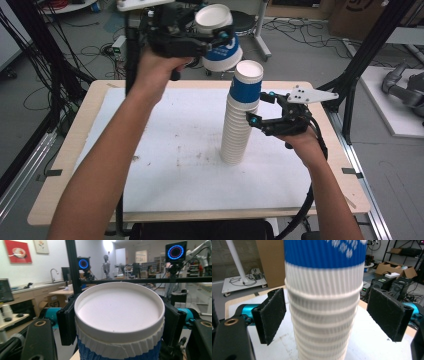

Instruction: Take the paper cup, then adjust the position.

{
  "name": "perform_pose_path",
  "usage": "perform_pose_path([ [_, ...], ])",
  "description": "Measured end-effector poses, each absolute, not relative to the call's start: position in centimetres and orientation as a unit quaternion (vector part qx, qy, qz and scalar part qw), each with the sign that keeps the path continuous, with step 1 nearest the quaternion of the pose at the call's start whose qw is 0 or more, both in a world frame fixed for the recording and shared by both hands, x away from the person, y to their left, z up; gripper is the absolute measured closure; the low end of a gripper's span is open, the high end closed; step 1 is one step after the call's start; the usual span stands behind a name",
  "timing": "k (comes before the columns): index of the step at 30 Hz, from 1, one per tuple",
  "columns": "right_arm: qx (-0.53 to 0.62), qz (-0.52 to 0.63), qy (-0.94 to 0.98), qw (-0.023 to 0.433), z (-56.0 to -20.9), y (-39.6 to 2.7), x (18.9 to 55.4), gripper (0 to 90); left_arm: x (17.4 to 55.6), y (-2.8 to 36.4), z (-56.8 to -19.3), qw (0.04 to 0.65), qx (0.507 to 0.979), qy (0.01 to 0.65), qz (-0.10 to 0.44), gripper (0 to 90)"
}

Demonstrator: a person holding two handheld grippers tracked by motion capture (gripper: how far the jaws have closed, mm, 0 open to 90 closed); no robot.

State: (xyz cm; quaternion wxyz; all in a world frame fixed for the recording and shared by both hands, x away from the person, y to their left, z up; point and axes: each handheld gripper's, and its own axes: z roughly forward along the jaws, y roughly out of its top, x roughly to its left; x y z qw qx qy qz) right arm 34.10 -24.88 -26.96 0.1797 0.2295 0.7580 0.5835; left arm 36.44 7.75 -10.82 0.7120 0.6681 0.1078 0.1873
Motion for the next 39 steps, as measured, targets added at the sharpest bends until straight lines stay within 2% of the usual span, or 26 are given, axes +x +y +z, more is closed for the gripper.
perform_pose_path([
  [4,0.232,0.576,0.763,0.181,-27.9,-25.6,33.4,16.0,36.1,10.7,-12.8,0.693,0.680,0.135,0.196,29.2],
  [9,0.243,0.568,0.767,0.173,-29.5,-26.3,32.5,16.0,35.6,13.0,-17.9,0.659,0.708,0.167,0.192,29.2],
  [15,0.264,0.560,0.767,0.166,-31.8,-27.2,31.8,16.0,35.3,14.3,-24.9,0.626,0.732,0.202,0.178,29.1],
  [21,0.279,0.556,0.762,0.181,-33.3,-27.8,31.2,16.0,35.0,14.6,-29.3,0.622,0.735,0.218,0.161,29.0],
  [25,0.277,0.558,0.761,0.181,-33.9,-27.7,30.9,16.1,35.0,14.6,-30.8,0.610,0.745,0.223,0.152,29.1],
  [39,0.255,0.558,0.769,0.180,-35.2,-26.6,29.1,16.1,34.3,13.8,-31.5,0.608,0.750,0.216,0.146,28.8],
])
